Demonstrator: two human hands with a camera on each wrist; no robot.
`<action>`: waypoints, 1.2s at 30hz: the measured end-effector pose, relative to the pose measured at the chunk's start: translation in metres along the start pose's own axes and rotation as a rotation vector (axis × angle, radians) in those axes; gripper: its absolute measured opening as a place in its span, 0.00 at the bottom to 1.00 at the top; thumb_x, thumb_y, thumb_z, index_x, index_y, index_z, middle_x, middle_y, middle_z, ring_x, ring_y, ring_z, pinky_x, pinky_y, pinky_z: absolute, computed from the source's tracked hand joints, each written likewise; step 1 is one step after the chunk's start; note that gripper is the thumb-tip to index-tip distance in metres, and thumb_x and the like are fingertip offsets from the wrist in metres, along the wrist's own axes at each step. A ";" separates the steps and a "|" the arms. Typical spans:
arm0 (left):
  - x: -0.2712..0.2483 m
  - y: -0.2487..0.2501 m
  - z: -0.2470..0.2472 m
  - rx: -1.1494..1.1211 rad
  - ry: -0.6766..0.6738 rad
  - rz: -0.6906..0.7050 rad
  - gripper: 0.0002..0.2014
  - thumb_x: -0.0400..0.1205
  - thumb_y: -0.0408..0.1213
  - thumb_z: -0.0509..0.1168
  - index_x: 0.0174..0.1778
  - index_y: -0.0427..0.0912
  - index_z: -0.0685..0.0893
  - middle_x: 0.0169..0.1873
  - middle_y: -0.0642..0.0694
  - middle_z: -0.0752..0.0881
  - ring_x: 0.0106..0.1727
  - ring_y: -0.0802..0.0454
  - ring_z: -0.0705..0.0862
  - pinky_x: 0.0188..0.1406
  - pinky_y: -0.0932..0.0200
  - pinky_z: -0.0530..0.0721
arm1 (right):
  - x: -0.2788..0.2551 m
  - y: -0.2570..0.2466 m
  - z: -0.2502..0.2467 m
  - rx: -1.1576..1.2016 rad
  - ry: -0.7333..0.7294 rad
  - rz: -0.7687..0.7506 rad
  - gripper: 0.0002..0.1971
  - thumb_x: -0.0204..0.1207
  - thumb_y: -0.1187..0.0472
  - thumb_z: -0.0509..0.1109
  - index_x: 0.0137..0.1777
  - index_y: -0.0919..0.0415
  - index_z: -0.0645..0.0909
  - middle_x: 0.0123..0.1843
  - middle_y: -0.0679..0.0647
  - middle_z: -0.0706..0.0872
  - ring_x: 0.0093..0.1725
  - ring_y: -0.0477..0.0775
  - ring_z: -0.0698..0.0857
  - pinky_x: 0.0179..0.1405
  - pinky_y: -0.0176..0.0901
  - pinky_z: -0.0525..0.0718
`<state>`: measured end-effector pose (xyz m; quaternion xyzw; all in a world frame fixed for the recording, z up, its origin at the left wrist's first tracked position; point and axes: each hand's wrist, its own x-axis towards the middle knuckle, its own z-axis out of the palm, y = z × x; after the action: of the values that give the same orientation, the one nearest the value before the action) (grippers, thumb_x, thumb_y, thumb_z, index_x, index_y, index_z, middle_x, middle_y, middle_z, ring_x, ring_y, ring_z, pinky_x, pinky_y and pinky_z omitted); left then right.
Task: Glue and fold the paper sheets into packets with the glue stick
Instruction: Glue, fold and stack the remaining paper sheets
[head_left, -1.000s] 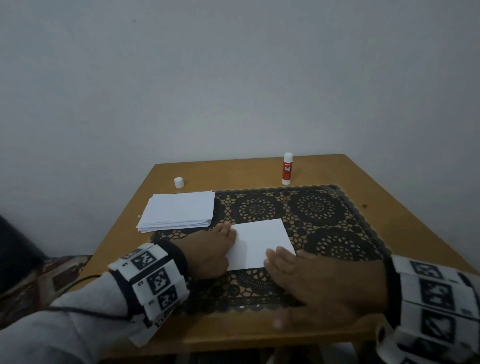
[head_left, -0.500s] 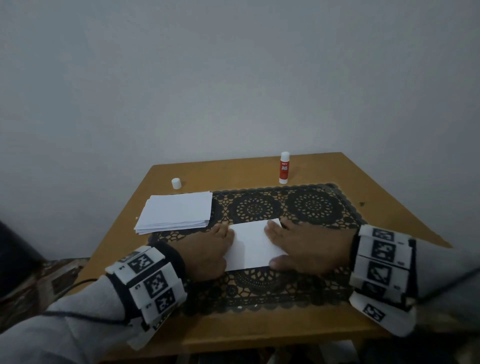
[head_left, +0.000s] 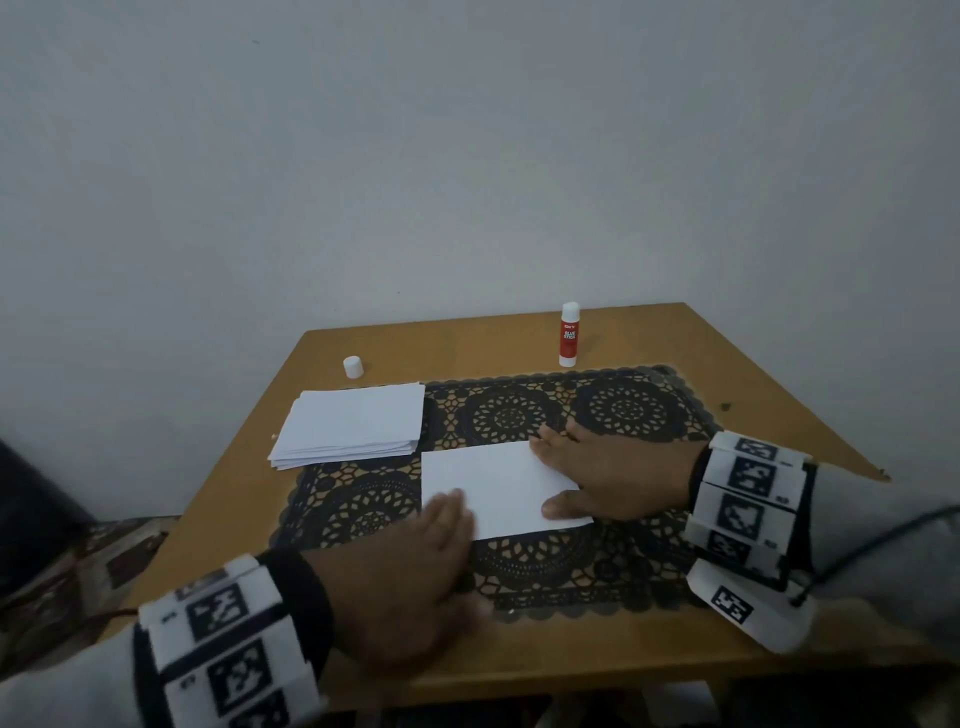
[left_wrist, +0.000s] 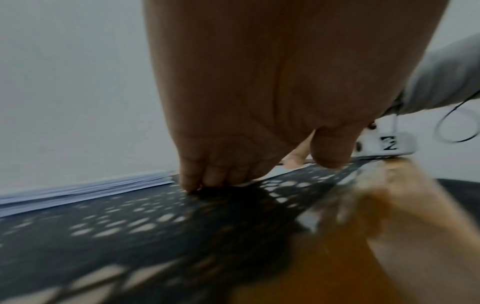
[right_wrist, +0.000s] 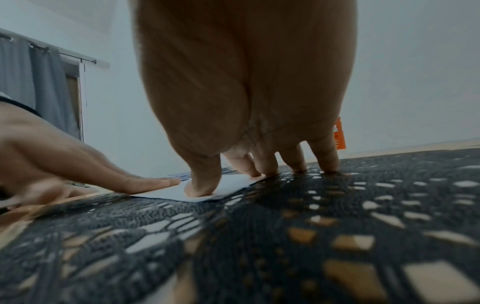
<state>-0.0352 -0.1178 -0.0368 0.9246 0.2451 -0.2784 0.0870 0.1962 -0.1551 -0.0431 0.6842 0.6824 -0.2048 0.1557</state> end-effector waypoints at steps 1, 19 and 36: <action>0.001 -0.008 -0.002 -0.021 -0.004 -0.050 0.41 0.84 0.64 0.42 0.81 0.42 0.30 0.80 0.44 0.28 0.81 0.50 0.30 0.81 0.54 0.37 | 0.000 0.000 0.001 0.005 0.002 0.001 0.41 0.85 0.40 0.54 0.86 0.58 0.35 0.87 0.53 0.34 0.86 0.61 0.36 0.84 0.54 0.47; 0.066 -0.035 -0.046 -0.069 0.305 -0.138 0.36 0.75 0.60 0.69 0.75 0.48 0.67 0.69 0.45 0.70 0.68 0.47 0.69 0.67 0.50 0.74 | 0.013 -0.002 0.002 0.047 0.355 -0.056 0.31 0.74 0.37 0.71 0.69 0.56 0.73 0.63 0.52 0.73 0.63 0.53 0.70 0.62 0.51 0.76; 0.042 -0.077 -0.059 -0.524 0.667 -0.095 0.08 0.81 0.32 0.65 0.54 0.47 0.80 0.48 0.54 0.79 0.49 0.55 0.78 0.43 0.64 0.75 | 0.013 -0.001 -0.010 0.490 0.534 0.019 0.17 0.79 0.49 0.71 0.58 0.61 0.80 0.52 0.53 0.86 0.49 0.49 0.85 0.49 0.45 0.85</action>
<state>-0.0158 -0.0174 -0.0133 0.8983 0.3646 0.1038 0.2222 0.1961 -0.1388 -0.0405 0.7370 0.6231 -0.1751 -0.1947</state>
